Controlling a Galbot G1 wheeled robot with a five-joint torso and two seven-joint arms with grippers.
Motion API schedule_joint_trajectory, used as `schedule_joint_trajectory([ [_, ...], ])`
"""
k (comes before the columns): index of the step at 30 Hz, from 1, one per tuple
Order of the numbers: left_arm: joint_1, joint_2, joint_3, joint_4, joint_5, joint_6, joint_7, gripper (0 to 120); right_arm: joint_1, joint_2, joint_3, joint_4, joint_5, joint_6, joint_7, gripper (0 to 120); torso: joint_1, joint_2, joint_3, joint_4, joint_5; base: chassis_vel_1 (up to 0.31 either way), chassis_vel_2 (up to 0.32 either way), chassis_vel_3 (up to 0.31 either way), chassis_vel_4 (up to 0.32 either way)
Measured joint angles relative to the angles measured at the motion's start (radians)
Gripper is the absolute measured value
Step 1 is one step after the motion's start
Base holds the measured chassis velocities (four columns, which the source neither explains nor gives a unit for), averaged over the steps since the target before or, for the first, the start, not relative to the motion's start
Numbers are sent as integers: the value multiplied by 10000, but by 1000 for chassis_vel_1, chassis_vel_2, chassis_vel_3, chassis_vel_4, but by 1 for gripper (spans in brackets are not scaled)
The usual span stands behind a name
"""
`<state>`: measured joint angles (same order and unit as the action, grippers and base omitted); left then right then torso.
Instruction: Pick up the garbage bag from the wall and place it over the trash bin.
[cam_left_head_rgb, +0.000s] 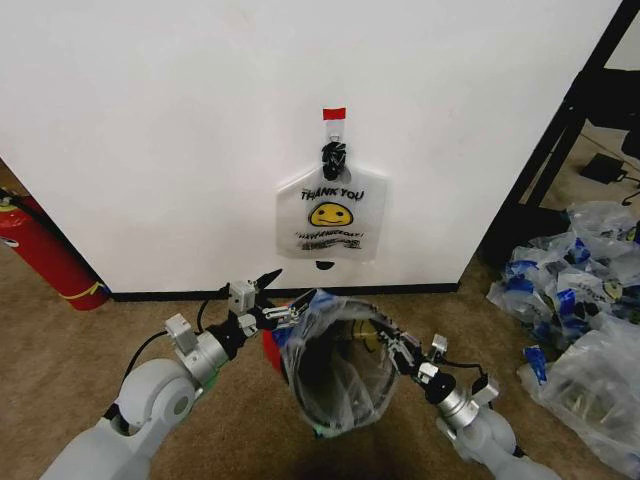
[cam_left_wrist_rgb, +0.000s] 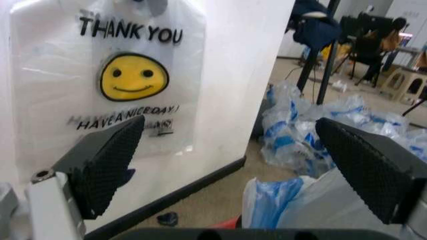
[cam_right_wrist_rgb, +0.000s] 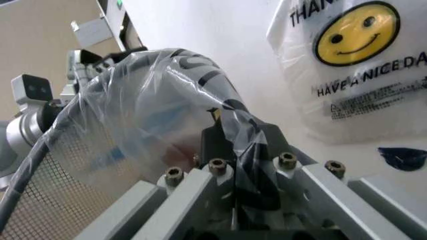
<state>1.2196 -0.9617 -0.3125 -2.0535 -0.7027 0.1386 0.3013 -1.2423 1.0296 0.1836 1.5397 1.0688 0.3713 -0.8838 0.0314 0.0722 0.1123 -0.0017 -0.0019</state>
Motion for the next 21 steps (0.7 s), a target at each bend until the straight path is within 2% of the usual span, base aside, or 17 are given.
schedule_joint_trajectory([
  [9, -251, 159, 198, 567, 1111, 165, 54, 100, -10, -45, 145, -86, -246, 3, -706, 1, 0, 0, 0, 0, 0, 0, 0, 0, 0],
  [17, -265, 271, 195, 803, 1484, 176, 70, 100, 3, -47, 332, -139, -476, 25, -1157, 1, 0, 0, 0, 1, 0, 0, 0, 0, 0],
  [21, -103, 275, 162, 842, 1820, 132, 556, 100, 50, -37, 373, -63, -443, 41, -1117, 1, 0, 0, 0, 2, 1, 0, 0, 0, 0],
])
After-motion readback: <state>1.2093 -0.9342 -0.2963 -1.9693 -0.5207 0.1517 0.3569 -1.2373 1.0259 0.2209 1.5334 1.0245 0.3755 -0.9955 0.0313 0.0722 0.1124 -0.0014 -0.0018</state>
